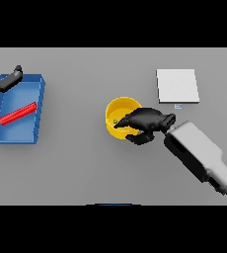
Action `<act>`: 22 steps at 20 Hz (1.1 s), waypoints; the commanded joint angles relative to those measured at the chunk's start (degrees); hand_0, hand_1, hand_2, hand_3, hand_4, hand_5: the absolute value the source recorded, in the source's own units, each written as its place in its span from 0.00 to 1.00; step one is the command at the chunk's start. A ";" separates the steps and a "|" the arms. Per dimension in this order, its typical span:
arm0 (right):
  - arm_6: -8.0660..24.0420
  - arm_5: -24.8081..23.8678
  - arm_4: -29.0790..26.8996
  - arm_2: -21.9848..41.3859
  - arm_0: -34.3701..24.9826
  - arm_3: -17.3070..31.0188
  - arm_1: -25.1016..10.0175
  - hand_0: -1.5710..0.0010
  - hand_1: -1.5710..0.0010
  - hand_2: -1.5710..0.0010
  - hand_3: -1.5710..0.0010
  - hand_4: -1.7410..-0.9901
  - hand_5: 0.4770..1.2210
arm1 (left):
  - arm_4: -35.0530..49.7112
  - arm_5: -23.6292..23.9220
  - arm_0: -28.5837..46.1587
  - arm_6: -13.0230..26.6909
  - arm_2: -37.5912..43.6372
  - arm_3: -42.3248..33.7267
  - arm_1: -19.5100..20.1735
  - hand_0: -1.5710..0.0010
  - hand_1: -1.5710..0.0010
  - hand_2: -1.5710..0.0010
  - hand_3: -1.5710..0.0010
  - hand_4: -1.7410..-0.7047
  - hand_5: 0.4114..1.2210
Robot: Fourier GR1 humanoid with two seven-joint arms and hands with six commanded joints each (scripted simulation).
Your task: Pick up the red beaker and tilt it to pour out 1 green nut into yellow bowl. Pick up the yellow bowl and place it on the metallic measuring scale.
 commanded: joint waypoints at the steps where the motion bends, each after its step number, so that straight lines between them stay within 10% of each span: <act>1: 0.37 -0.40 0.37 0.30 0.41 -0.51 -0.09 0.60 0.68 0.69 0.59 0.36 0.76 | 0.11 0.11 0.60 -0.45 0.21 -0.38 0.61 1.00 1.00 1.00 1.00 0.91 0.40; 3: 0.35 0.45 -0.16 0.06 0.15 -0.25 -0.17 0.40 0.49 0.50 0.38 0.29 0.85 | -0.26 -0.13 -0.18 0.16 -0.06 0.10 0.26 1.00 1.00 1.00 1.00 0.92 0.40; 9: 1.20 1.33 -0.42 0.22 -0.23 -1.16 -0.66 0.11 0.13 0.13 0.28 0.09 0.96 | -0.06 -0.46 -0.38 -0.46 0.12 0.88 -0.15 1.00 1.00 1.00 1.00 0.92 0.39; 22: 7.13 7.66 -5.99 -4.18 -4.16 -7.51 -5.50 0.01 0.01 0.01 0.14 0.02 1.00 | -0.01 -0.13 0.20 -1.97 0.53 0.29 0.52 1.00 1.00 1.00 1.00 0.91 0.40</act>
